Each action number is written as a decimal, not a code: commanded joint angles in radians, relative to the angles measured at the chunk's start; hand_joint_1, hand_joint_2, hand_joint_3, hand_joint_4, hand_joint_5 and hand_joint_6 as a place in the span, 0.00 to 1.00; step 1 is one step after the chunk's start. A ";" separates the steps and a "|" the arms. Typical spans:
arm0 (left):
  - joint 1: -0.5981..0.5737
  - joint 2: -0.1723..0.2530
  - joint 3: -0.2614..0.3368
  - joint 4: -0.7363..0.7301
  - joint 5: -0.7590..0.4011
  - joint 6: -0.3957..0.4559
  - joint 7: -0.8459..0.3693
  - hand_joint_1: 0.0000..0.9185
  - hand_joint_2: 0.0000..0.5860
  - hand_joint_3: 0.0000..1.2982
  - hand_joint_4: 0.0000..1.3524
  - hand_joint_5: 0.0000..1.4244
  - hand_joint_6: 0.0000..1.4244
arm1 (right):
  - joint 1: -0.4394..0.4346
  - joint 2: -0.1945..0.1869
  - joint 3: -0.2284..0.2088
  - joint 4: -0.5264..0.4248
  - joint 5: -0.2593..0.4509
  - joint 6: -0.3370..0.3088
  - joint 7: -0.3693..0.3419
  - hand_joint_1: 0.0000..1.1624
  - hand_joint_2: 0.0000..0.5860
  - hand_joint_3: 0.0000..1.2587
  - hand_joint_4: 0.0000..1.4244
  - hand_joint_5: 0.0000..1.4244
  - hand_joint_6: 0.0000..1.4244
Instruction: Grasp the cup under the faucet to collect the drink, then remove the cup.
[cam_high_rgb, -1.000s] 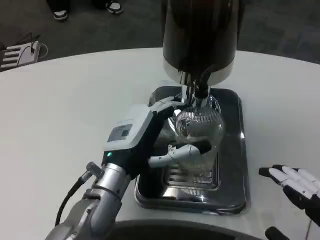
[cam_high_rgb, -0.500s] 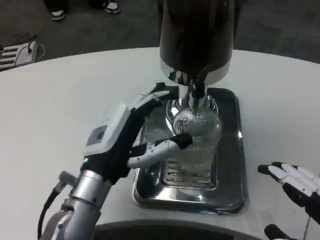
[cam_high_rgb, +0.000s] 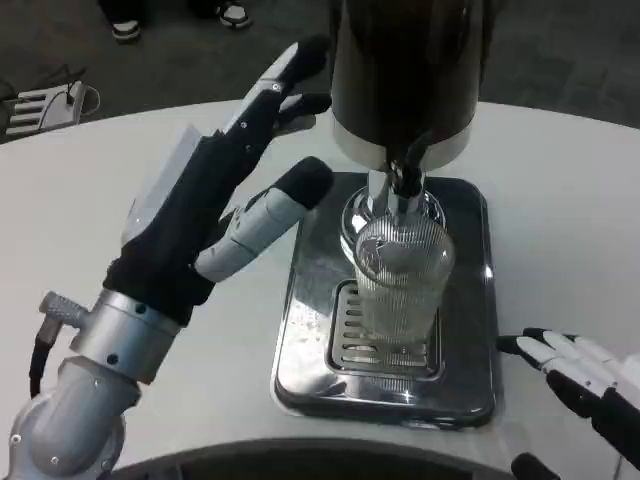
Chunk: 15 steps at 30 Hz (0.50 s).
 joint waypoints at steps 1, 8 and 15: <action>-0.025 -0.021 0.004 -0.098 -0.040 0.125 -0.053 0.00 0.15 0.04 0.01 0.10 0.09 | -0.004 -0.003 0.005 -0.004 -0.004 -0.007 -0.017 0.39 0.84 0.05 0.00 0.00 0.08; -0.078 -0.064 -0.062 -0.122 -0.021 0.236 -0.131 0.00 0.14 0.00 0.00 0.06 0.05 | 0.010 0.002 -0.011 -0.012 0.015 -0.012 -0.024 0.39 0.84 0.05 0.00 0.00 0.08; -0.121 -0.118 -0.135 -0.071 0.019 0.279 -0.177 0.00 0.14 0.00 0.00 0.05 0.03 | 0.041 0.006 -0.049 -0.020 0.056 -0.020 -0.038 0.39 0.84 0.05 0.00 0.00 0.08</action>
